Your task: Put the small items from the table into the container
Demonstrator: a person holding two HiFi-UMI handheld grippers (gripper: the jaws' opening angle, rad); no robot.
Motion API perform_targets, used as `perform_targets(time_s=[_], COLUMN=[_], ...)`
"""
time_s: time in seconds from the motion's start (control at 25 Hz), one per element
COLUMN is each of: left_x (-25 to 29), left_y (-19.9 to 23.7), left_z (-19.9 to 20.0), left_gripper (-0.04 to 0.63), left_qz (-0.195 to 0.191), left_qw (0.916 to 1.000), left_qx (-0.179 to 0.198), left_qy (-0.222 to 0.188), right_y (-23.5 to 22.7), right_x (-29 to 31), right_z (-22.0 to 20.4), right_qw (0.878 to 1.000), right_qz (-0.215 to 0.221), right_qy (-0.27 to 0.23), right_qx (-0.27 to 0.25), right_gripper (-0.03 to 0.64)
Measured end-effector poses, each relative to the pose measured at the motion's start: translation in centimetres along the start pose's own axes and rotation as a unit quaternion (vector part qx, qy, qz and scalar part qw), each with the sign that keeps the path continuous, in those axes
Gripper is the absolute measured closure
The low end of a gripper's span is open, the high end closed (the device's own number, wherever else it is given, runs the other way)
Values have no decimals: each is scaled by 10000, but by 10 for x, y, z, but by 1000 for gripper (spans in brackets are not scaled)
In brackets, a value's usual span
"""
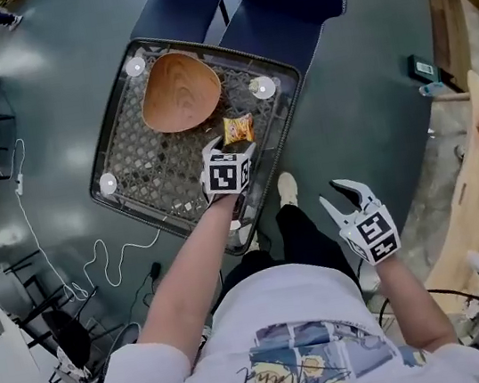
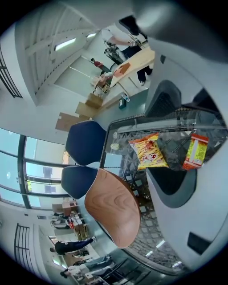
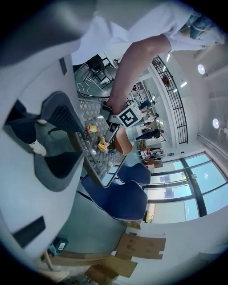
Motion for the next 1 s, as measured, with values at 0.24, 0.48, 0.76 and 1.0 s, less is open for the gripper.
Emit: perform_targets(time_s=[0.24, 0.48, 0.76, 1.0], left_x=[42, 73, 66, 39], left_y=[15, 24, 22, 6], left_z=[13, 11, 12, 21], left_gripper=[245, 247, 309, 321], left_qz=[228, 345, 244, 11], left_qw=[9982, 9943, 9958, 9987], left_qx=[-422, -498, -455, -275], left_qy=[369, 877, 756, 434], right_y=[-34, -52, -63, -71], right_x=[8, 19, 28, 37], right_z=[-6, -3, 2, 19], right_qw=[9994, 9983, 9968, 9964], right_qz=[239, 421, 591, 696], right_qy=[255, 388, 531, 459], right_qx=[84, 106, 20, -140], right_gripper=[492, 492, 493, 494])
Point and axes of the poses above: the fingertips, and each gripper's own axes: x forward along the fingers, y to its left, z out of its top, the point moved 3 cm from there along -x, backward along the fingers, and after that the axes turned 14 degrees about y, right-handed, at the moved point
